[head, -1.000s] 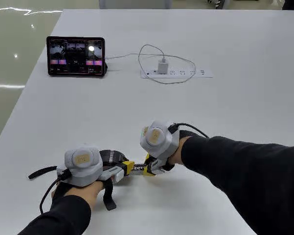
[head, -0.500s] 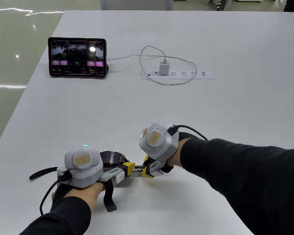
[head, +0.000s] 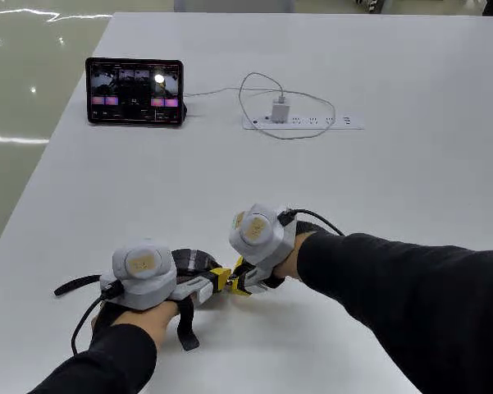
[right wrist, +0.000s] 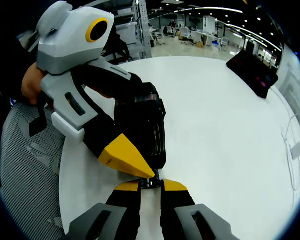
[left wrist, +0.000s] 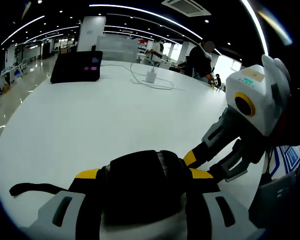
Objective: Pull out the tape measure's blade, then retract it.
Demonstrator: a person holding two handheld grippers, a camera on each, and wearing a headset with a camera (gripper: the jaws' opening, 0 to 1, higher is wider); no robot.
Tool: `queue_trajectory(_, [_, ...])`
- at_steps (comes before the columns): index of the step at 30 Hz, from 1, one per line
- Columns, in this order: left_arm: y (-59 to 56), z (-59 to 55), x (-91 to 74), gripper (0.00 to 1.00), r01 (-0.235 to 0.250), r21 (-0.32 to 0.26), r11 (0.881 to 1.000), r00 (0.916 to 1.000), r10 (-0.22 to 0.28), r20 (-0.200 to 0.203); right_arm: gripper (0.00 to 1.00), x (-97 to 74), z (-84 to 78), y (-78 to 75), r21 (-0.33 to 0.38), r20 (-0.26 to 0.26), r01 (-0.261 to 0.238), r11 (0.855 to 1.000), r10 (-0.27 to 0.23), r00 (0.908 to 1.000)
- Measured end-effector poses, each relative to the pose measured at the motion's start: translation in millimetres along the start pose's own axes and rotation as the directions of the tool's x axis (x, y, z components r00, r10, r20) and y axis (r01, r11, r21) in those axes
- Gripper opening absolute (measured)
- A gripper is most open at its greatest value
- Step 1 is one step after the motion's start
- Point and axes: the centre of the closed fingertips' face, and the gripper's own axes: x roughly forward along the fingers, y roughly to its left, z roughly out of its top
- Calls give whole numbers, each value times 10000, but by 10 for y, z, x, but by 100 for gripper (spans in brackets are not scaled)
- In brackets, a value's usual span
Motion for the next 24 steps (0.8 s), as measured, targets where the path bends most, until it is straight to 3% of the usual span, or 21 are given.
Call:
queue_trajectory(17, [-1, 4, 2, 64, -63, 25, 10000, 9999, 62, 127, 11, 37, 50, 3, -259, 135, 28, 9997, -25, 9999])
queue_trajectory(24, [-4, 11, 3, 65, -386, 199, 9991, 9989, 381, 278, 12, 45, 52, -9, -357, 73, 153, 9992, -150, 9999])
